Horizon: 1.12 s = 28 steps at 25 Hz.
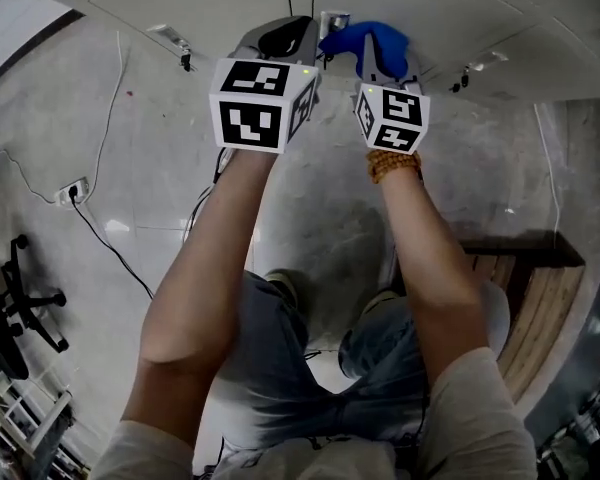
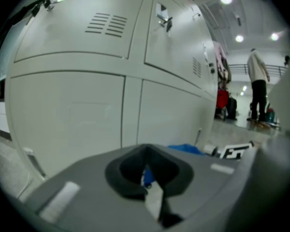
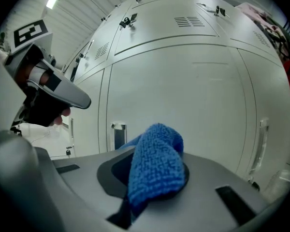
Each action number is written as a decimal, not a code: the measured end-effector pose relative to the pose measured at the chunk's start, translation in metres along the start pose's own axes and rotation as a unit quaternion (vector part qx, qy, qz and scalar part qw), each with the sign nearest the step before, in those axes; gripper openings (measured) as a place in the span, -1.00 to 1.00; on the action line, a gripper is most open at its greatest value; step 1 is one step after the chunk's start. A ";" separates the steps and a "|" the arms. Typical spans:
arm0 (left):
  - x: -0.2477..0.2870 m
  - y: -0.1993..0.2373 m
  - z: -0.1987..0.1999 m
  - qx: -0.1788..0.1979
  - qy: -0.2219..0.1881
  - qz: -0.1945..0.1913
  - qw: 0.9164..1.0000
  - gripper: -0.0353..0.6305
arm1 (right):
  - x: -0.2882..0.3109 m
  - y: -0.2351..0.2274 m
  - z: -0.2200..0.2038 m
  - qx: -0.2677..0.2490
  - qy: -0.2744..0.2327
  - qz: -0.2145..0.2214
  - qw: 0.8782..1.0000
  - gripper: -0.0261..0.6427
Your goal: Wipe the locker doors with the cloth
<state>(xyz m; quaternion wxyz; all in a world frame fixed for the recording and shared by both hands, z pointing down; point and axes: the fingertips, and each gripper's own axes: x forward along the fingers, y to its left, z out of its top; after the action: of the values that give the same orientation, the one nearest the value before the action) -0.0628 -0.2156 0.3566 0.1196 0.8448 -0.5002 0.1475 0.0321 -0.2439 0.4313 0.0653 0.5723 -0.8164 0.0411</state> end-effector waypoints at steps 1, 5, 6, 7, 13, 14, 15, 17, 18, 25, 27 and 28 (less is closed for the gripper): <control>0.003 -0.002 -0.006 -0.003 0.008 -0.001 1.000 -0.88 | 0.001 -0.001 -0.006 0.000 0.003 -0.001 1.000 -0.83; 0.009 -0.003 -0.032 -0.016 0.043 0.006 0.999 -0.88 | 0.006 -0.001 -0.035 0.010 0.018 -0.004 1.000 -0.83; 0.010 -0.001 -0.040 -0.018 0.052 0.009 0.998 -0.88 | 0.007 -0.001 -0.041 0.012 0.022 -0.003 1.000 -0.83; 0.011 0.000 -0.048 -0.020 0.062 0.012 0.998 -0.88 | 0.009 -0.002 -0.048 0.014 0.024 -0.002 1.000 -0.83; 0.014 0.014 -0.079 -0.054 0.092 0.020 0.994 -0.88 | 0.019 0.004 -0.091 0.029 0.053 -0.004 0.998 -0.83; 0.014 0.015 -0.081 -0.062 0.094 0.022 0.993 -0.88 | 0.022 0.007 -0.097 0.034 0.056 -0.003 0.998 -0.83; 0.014 0.015 -0.082 -0.067 0.096 0.022 0.993 -0.88 | 0.024 0.009 -0.102 0.038 0.059 -0.001 0.998 -0.83; 0.016 0.014 -0.086 -0.067 0.103 0.023 0.992 -0.88 | 0.028 0.013 -0.112 0.044 0.063 0.003 0.997 -0.83; 0.016 0.013 -0.087 -0.068 0.106 0.022 0.992 -0.88 | 0.030 0.016 -0.117 0.044 0.068 0.007 0.997 -0.83; 0.012 0.014 -0.095 -0.071 0.125 0.021 0.989 -0.88 | 0.044 0.031 -0.159 0.000 0.114 0.034 0.993 -0.83; 0.010 0.016 -0.097 -0.074 0.127 0.024 0.989 -0.88 | 0.046 0.032 -0.170 -0.024 0.127 0.043 0.991 -0.83; 0.009 0.017 -0.098 -0.077 0.128 0.025 0.989 -0.88 | 0.046 0.032 -0.174 -0.034 0.132 0.048 0.990 -0.83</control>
<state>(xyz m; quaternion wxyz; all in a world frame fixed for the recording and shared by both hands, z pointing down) -0.0863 -0.1965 0.4512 0.2433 0.7945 -0.5119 0.2181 -0.0034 -0.2514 0.6108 0.1895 0.5199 -0.8279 0.0916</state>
